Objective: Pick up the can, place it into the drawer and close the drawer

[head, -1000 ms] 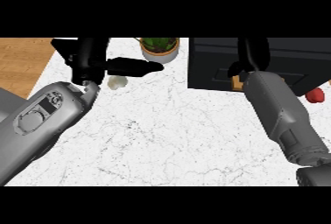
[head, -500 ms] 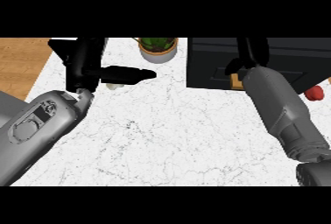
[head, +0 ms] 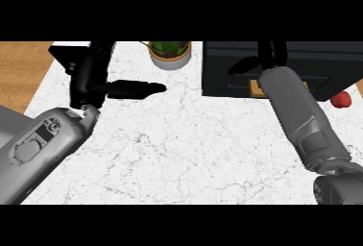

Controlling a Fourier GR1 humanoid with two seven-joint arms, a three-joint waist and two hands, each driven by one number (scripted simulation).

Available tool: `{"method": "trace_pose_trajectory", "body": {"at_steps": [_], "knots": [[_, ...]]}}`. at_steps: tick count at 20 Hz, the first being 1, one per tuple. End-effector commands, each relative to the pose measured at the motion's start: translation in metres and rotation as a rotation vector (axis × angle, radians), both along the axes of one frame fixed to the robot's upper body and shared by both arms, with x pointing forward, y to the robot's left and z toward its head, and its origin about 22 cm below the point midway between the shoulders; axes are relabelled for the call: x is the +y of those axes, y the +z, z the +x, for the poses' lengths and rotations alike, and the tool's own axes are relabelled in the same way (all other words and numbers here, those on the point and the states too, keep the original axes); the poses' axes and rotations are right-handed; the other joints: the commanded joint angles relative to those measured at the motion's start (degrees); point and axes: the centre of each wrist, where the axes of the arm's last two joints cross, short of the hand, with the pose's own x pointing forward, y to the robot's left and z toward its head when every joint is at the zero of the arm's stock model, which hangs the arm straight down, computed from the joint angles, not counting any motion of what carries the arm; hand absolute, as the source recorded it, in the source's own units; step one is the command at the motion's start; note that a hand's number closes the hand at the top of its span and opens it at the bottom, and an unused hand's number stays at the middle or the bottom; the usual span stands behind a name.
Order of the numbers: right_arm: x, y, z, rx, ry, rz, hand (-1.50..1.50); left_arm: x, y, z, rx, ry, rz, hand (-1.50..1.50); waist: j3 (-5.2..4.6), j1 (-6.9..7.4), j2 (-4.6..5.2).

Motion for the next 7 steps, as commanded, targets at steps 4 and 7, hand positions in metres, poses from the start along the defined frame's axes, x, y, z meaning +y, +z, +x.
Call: {"method": "trace_pose_trajectory", "body": {"at_steps": [4, 7], "knots": [[0.019, 0.036, 0.010, -0.033, 0.059, 0.377, -1.50, 0.015, 0.000, -0.002, 0.001, 0.040, -0.006, -1.50, -0.32, -0.74, -1.14], [0.005, 0.019, 0.006, -0.040, 0.058, 0.388, -1.50, 0.024, 0.001, -0.013, -0.011, 0.015, -0.014, -1.50, -0.33, 0.18, -0.90]]}}
